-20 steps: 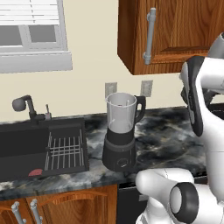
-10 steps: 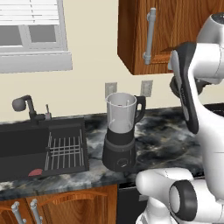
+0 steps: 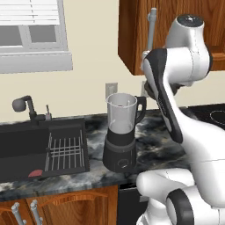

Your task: Grab the onion and garlic from the fridge, place them in the blender, close the lid, and turn on the blender to create a marinade.

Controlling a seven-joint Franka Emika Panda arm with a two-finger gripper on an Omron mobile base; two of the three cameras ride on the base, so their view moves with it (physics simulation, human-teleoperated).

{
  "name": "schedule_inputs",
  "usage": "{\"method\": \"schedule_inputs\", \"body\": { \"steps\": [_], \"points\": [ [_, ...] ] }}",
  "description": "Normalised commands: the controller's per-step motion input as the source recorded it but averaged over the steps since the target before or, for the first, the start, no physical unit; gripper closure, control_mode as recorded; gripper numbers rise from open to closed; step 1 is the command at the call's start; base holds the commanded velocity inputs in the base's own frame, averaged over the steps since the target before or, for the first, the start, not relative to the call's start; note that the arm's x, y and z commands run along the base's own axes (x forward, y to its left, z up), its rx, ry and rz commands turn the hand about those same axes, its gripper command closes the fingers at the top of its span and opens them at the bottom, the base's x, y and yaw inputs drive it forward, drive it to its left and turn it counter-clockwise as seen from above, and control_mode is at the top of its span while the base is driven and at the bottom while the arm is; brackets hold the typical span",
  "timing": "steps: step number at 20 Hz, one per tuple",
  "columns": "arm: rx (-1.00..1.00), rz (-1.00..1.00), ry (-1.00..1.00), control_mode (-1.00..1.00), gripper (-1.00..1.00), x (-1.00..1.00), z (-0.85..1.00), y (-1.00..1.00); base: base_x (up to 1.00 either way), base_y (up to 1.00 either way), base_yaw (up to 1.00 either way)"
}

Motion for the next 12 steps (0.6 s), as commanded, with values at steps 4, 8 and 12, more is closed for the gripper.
{"method": "schedule_inputs", "body": {
  "steps": [4, 8, 12],
  "points": [
    [0.1, 0.02, 0.05, -1.0, 1.0, 0.0, 0.34, 0.67, 0.0, 0.0, 0.0],
    [0.09, 0.03, 0.09, -1.0, 1.0, 0.05, 0.3, 0.31, 0.0, 0.0, 0.0],
    [0.0, 0.01, -0.03, -1.0, 1.0, 0.0, 0.0, 0.13, 0.0, 0.0, 0.0]
  ]
}}
